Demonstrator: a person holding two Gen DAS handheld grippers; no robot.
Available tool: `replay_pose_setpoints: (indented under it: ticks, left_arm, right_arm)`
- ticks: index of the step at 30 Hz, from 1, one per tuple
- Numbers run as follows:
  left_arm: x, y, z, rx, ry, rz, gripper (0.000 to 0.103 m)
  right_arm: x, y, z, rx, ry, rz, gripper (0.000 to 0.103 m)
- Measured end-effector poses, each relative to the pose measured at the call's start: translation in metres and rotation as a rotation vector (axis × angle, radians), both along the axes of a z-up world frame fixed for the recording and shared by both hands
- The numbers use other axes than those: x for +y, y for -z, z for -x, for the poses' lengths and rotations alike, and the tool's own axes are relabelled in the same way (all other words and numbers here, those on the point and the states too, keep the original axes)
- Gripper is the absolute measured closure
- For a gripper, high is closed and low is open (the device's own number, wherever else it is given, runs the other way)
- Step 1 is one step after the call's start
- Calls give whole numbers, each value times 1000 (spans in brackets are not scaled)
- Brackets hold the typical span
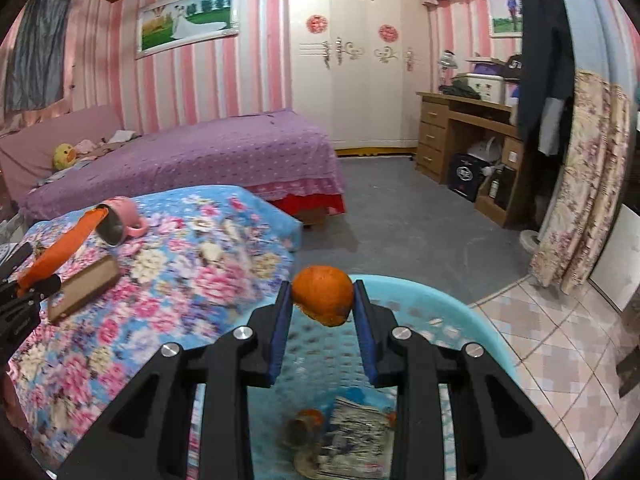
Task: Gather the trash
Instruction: 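Carry the mesh bag and tangerine with both tools over the basket, then open the left tool to drop the mesh bag while the right tool holds the tangerine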
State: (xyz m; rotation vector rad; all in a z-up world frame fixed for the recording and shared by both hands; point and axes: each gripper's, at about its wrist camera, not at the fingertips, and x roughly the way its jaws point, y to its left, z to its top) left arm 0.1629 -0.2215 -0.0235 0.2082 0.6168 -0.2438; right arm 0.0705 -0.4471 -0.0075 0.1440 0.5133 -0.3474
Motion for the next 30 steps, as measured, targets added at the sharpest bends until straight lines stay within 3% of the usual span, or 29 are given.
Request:
replay_pose_setpoints:
  ticks: [12, 20, 23, 25, 30]
  left_arm:
    - [-115, 8, 42, 52, 202, 38, 92]
    - [-177, 24, 62, 63, 272, -6, 91]
    - [-185, 29, 63, 70, 270, -18, 75]
    - [-185, 31, 63, 78, 272, -4, 48]
    - [-174, 25, 56, 60, 231, 19, 24]
  right_arm:
    - [-71, 17, 42, 38, 97, -6, 72]
    - [-93, 30, 53, 54, 97, -16, 72]
    - [-99, 34, 57, 52, 94, -32, 72]
    - [-101, 35, 59, 50, 93, -34, 72]
    - [-104, 36, 60, 53, 89, -42, 72]
